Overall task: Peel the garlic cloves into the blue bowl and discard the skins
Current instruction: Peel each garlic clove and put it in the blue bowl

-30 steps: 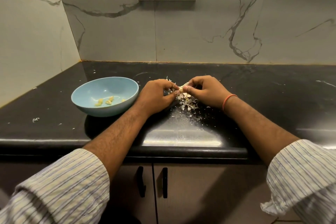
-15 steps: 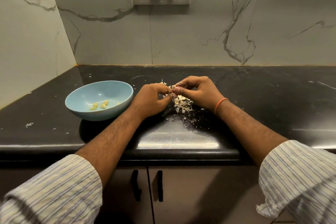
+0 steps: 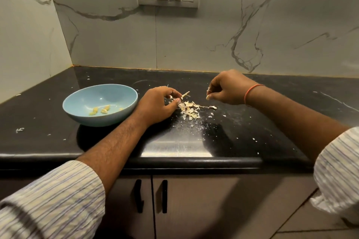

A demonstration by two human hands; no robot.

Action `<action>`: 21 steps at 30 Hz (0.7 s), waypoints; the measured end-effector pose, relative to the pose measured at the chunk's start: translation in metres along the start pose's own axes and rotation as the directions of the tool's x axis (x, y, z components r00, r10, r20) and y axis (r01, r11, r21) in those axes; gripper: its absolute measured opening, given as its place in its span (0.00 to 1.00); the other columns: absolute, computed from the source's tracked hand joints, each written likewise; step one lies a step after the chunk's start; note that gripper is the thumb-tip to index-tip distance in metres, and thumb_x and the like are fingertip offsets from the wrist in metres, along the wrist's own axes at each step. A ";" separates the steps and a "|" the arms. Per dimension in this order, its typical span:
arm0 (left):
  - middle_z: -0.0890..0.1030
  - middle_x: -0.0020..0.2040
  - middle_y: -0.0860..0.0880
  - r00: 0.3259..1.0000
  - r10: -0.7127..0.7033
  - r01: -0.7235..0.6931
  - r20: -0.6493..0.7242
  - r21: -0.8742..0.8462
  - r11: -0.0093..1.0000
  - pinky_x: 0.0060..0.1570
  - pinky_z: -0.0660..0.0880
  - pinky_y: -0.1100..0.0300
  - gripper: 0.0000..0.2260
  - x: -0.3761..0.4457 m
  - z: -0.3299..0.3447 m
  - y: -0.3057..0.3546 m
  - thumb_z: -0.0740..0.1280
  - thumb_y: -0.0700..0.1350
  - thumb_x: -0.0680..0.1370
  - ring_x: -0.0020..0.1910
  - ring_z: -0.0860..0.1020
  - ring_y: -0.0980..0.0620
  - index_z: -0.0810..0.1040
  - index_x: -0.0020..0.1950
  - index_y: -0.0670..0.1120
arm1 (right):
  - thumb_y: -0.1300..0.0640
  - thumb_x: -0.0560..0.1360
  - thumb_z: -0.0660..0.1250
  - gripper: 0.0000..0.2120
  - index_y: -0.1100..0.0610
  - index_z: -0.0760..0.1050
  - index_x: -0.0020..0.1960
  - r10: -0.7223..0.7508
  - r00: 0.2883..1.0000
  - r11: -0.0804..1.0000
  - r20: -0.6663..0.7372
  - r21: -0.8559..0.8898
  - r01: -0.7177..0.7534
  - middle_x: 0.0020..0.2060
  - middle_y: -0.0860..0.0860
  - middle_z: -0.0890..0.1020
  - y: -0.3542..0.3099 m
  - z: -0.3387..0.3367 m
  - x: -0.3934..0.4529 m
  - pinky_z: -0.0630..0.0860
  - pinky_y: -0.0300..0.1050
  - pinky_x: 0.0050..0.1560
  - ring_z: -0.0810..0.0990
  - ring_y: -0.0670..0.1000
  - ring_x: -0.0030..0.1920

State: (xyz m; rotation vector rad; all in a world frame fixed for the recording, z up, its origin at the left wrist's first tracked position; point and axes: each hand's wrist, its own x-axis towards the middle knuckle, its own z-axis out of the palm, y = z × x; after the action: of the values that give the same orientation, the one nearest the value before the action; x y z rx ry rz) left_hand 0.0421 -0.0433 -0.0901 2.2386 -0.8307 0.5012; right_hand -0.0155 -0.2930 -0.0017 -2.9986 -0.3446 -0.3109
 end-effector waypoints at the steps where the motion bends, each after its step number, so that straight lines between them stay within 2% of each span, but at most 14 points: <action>1: 0.86 0.55 0.54 1.000 0.001 -0.001 -0.003 0.002 1.000 0.58 0.82 0.49 0.08 0.000 0.000 0.000 0.73 0.48 0.81 0.53 0.83 0.55 0.86 0.59 0.53 | 0.52 0.78 0.75 0.07 0.55 0.86 0.53 -0.032 0.999 0.991 -0.019 -0.133 0.030 0.47 0.51 0.88 -0.003 -0.006 0.000 0.83 0.52 0.55 0.84 0.51 0.47; 4: 0.86 0.55 0.54 1.000 0.004 -0.004 -0.007 0.001 1.000 0.58 0.82 0.49 0.08 0.000 0.001 0.000 0.73 0.47 0.81 0.53 0.82 0.55 0.86 0.59 0.52 | 0.56 0.80 0.70 0.07 0.57 0.84 0.48 -0.144 0.989 0.919 -0.041 -0.376 0.118 0.43 0.54 0.85 -0.017 -0.004 -0.002 0.82 0.53 0.51 0.82 0.55 0.45; 7: 0.86 0.55 0.54 1.000 0.005 -0.005 -0.019 0.005 1.000 0.58 0.81 0.48 0.08 -0.001 0.002 -0.001 0.73 0.47 0.80 0.54 0.82 0.54 0.86 0.59 0.53 | 0.60 0.80 0.68 0.08 0.57 0.79 0.42 -0.182 0.971 0.843 0.153 -0.485 0.235 0.39 0.53 0.81 -0.035 0.023 -0.008 0.82 0.51 0.47 0.81 0.55 0.42; 8: 0.86 0.54 0.54 1.000 0.005 -0.005 -0.027 0.003 1.000 0.58 0.81 0.48 0.08 -0.002 0.002 0.000 0.73 0.47 0.80 0.54 0.82 0.54 0.86 0.59 0.53 | 0.60 0.80 0.68 0.08 0.57 0.80 0.42 -0.183 0.971 0.841 0.156 -0.487 0.237 0.38 0.52 0.80 -0.035 0.023 -0.008 0.81 0.49 0.44 0.81 0.54 0.41; 10: 0.86 0.54 0.55 0.999 0.003 -0.004 -0.037 -0.005 1.000 0.58 0.81 0.48 0.08 -0.001 0.001 0.000 0.73 0.47 0.80 0.53 0.83 0.54 0.86 0.59 0.52 | 0.57 0.81 0.68 0.09 0.56 0.82 0.43 -0.212 0.977 0.869 0.035 -0.450 0.205 0.36 0.51 0.81 -0.030 0.010 -0.001 0.79 0.47 0.43 0.80 0.52 0.39; 13: 0.86 0.53 0.56 0.999 0.012 -0.013 -0.031 -0.017 1.000 0.58 0.82 0.48 0.09 0.000 0.002 -0.003 0.73 0.47 0.80 0.53 0.83 0.55 0.86 0.59 0.52 | 0.55 0.80 0.72 0.06 0.56 0.87 0.51 -0.205 0.966 0.955 -0.158 -0.250 0.162 0.43 0.53 0.87 -0.026 -0.008 0.006 0.79 0.44 0.47 0.83 0.53 0.43; 15: 0.87 0.52 0.57 0.999 0.033 -0.033 -0.023 -0.040 0.999 0.58 0.82 0.49 0.10 -0.001 0.003 -0.003 0.75 0.48 0.79 0.53 0.83 0.57 0.86 0.60 0.53 | 0.53 0.78 0.75 0.08 0.56 0.87 0.55 -0.154 0.969 0.988 -0.194 -0.033 0.150 0.46 0.50 0.87 -0.027 -0.004 0.004 0.78 0.41 0.48 0.83 0.49 0.44; 18: 0.87 0.50 0.58 0.996 0.082 -0.084 -0.027 -0.092 0.992 0.55 0.83 0.50 0.13 -0.004 0.001 0.000 0.75 0.53 0.77 0.51 0.84 0.59 0.86 0.61 0.52 | 0.50 0.75 0.78 0.08 0.52 0.88 0.52 -0.071 0.980 0.945 -0.185 0.301 0.125 0.42 0.42 0.86 -0.025 0.017 0.004 0.82 0.39 0.47 0.85 0.44 0.42; 21: 0.88 0.50 0.57 0.993 0.107 -0.113 -0.052 -0.111 0.987 0.53 0.84 0.51 0.15 -0.004 -0.001 0.002 0.76 0.54 0.76 0.49 0.85 0.59 0.86 0.60 0.50 | 0.50 0.74 0.80 0.09 0.51 0.89 0.52 -0.026 0.982 0.862 -0.190 0.493 0.118 0.40 0.44 0.88 -0.024 0.041 0.008 0.83 0.39 0.47 0.86 0.43 0.42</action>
State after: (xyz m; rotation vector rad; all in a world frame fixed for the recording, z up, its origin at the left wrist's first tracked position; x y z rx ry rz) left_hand 0.0376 -0.0421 -0.0903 2.0780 -0.9393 0.5410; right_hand -0.0054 -0.2629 -0.0375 -2.4274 -0.4417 -0.4171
